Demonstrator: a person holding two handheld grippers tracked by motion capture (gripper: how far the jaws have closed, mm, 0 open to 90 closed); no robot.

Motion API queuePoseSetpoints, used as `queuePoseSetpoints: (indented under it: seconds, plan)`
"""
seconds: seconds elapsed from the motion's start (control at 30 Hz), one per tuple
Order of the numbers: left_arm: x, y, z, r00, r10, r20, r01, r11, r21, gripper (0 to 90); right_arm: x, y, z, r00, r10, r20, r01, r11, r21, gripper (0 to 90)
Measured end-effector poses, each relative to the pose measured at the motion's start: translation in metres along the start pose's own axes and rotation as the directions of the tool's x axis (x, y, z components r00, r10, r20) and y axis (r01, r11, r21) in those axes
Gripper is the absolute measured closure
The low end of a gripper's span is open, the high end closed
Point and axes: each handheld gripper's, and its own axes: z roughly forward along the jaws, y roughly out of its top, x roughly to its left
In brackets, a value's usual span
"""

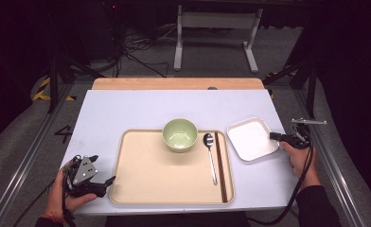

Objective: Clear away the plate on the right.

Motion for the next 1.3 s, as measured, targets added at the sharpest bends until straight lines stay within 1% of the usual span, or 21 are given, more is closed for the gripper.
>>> queuePoseSetpoints:
  seconds: [0.13, 0.27, 0.5, 0.63, 0.67, 0.8, 0.83, 0.9, 0.93, 1.07, 1.17, 1.3]
  plan:
    - [0.001, 0.000, -0.001, 1.0000, -0.002, -0.006, 0.002, 1.0000, -0.006, 9.6, 0.000, 0.000, -0.003, 1.0000, -0.007, 0.005, 0.007, 1.000, -0.019, 89.8]
    - [0.000, 0.000, 0.000, 1.0000, 0.001, -0.003, -0.001, 1.0000, 0.001, 9.7, 0.002, 0.001, -0.007, 0.9999, -0.015, 0.006, 0.015, 0.999, -0.040, 89.8]
    - [0.000, 0.000, 0.000, 1.0000, -0.003, -0.004, 0.003, 1.0000, 0.000, 9.6, 0.006, 0.004, -0.014, 0.9994, -0.035, 0.006, 0.035, 0.996, -0.085, 89.8]
    - [0.000, 0.000, -0.001, 1.0000, -0.002, -0.004, 0.002, 1.0000, 0.001, 9.7, 0.007, 0.005, -0.017, 0.9992, -0.038, 0.010, 0.039, 0.994, -0.099, 89.8]
    - [0.001, 0.000, -0.001, 1.0000, 0.004, -0.009, -0.004, 1.0000, 0.001, 9.7, 0.008, 0.006, -0.019, 0.9992, -0.039, 0.010, 0.040, 0.994, -0.106, 89.8]
    - [0.002, 0.000, -0.002, 0.9999, 0.000, -0.013, 0.000, 1.0000, -0.003, 9.7, 0.009, 0.008, -0.021, 0.9993, -0.037, 0.008, 0.038, 0.992, -0.121, 89.8]
    - [0.003, 0.000, -0.002, 0.9999, 0.000, -0.012, 0.000, 1.0000, -0.002, 9.7, 0.009, 0.009, -0.022, 0.9994, -0.035, 0.005, 0.036, 0.990, -0.133, 89.8]
    - [0.003, 0.000, -0.002, 0.9999, 0.003, -0.013, -0.003, 1.0000, -0.001, 9.7, 0.012, 0.010, -0.025, 0.9993, -0.037, -0.002, 0.036, 0.988, -0.148, 89.8]
    - [0.002, 0.000, -0.002, 0.9999, -0.006, -0.012, 0.006, 1.0000, -0.002, 9.7, 0.013, 0.011, -0.027, 0.9992, -0.039, -0.003, 0.038, 0.987, -0.155, 89.8]
    - [0.003, 0.000, -0.003, 0.9999, -0.007, -0.015, 0.007, 1.0000, -0.004, 9.7, 0.020, 0.015, -0.034, 0.9978, -0.066, -0.010, 0.063, 0.982, -0.179, 89.9]
    - [0.003, -0.001, -0.003, 0.9998, -0.009, -0.018, 0.009, 0.9999, -0.005, 9.6, 0.026, 0.017, -0.037, 0.9964, -0.085, -0.001, 0.083, 0.979, -0.185, 89.8]
    - [0.004, -0.001, -0.004, 0.9998, -0.005, -0.019, 0.005, 1.0000, -0.007, 9.6, 0.035, 0.020, -0.040, 0.9944, -0.105, -0.014, 0.100, 0.974, -0.206, 89.8]
